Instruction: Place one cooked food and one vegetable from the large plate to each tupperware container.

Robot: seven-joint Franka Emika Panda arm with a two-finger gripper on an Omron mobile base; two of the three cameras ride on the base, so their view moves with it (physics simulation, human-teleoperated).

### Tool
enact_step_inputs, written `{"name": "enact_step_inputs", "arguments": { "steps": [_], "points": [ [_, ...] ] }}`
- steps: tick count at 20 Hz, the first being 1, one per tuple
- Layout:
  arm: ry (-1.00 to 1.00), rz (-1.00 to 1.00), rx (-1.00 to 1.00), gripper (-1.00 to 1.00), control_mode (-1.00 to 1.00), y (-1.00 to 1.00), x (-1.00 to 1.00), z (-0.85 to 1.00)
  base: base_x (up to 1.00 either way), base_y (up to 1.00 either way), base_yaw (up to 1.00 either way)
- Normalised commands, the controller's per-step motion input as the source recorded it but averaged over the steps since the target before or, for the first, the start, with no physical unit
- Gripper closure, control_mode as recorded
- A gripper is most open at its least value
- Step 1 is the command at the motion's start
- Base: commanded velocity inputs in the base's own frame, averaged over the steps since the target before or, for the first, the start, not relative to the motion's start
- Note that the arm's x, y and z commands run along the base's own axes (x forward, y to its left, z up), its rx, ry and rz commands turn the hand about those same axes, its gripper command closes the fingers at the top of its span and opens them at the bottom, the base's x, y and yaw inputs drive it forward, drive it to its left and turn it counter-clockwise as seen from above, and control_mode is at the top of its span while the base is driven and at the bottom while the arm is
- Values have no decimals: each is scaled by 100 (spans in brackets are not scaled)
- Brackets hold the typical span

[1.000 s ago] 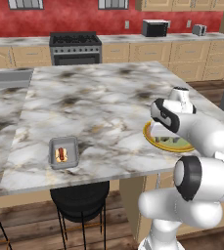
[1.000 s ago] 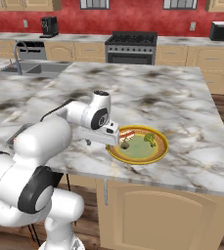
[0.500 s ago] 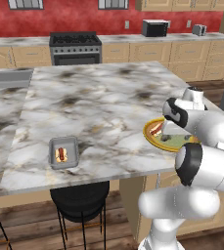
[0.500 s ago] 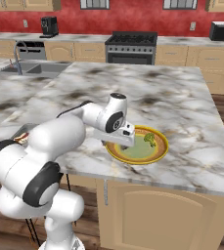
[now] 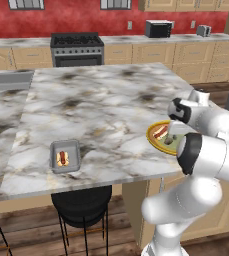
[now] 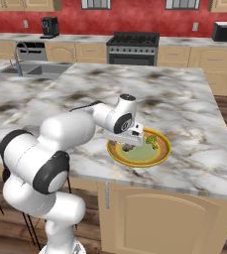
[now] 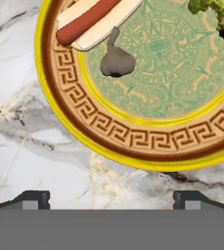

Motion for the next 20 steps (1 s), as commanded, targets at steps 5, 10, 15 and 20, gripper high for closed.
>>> {"name": "enact_step_inputs", "arguments": {
  "steps": [5, 10, 15, 20],
  "points": [
    [-1, 5, 0, -100, -100, 0, 32, -26, 0, 0, 0],
    [-4, 4, 0, -100, -100, 0, 39, -27, 0, 0, 0],
    [-6, 3, 0, -100, -100, 0, 39, -16, 0, 0, 0],
    [-1, 1, 0, -100, -100, -8, 30, -7, 0, 0, 0]
  ]
}}
